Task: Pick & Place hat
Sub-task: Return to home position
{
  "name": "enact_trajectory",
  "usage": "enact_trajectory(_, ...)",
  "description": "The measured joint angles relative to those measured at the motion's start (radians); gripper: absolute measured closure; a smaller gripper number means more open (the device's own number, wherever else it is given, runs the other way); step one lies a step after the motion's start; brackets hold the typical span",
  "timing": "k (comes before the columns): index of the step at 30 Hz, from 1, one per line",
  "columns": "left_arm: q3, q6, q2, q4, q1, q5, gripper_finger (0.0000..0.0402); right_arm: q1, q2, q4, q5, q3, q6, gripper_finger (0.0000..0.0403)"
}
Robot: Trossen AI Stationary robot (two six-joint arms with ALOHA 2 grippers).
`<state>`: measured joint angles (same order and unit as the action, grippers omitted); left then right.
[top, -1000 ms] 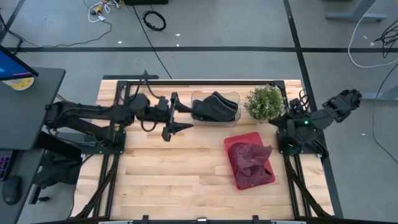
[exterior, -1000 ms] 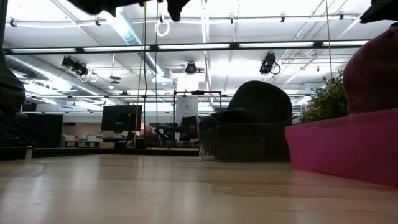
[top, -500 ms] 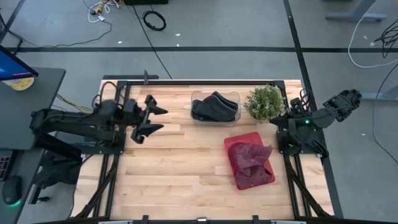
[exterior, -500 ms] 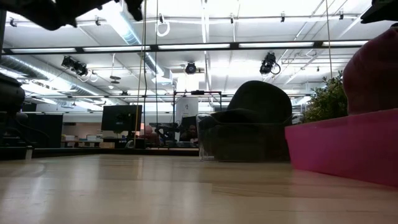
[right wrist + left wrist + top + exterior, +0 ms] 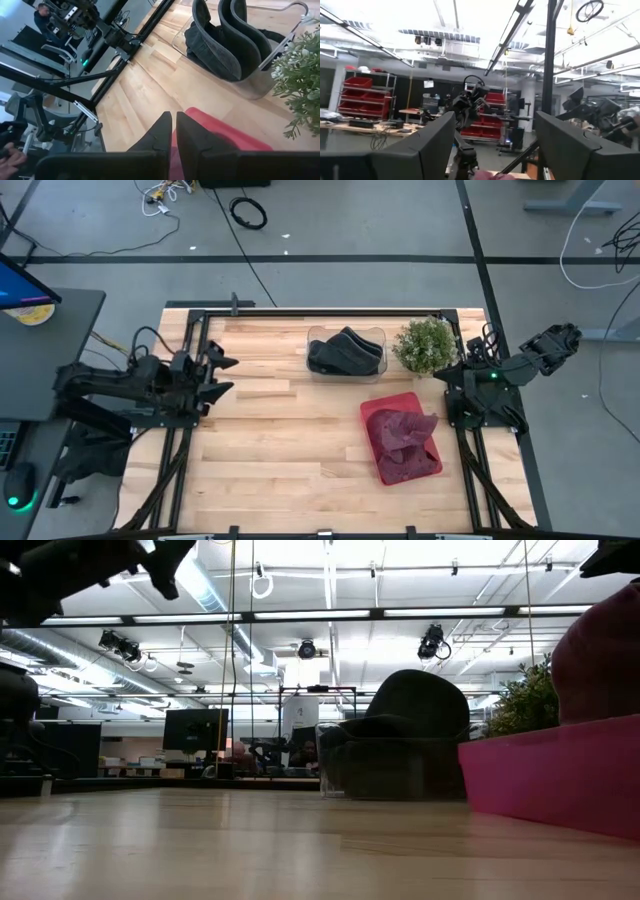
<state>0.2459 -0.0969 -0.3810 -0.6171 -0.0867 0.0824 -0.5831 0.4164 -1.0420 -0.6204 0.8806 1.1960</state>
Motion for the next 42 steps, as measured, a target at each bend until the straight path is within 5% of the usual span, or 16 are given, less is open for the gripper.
enact_trajectory(20, -0.223, 0.044, 0.382, 0.108, -0.005, 0.036, 0.0125, 0.000, 0.000, -0.016, 0.000, 0.000, -0.004, 0.0373)
enact_trajectory(42, -0.236, -0.023, 0.377, 0.556, -0.003, 0.059, 0.0125, 0.000, 0.000, -0.046, 0.009, 0.000, -0.082, 0.0373)
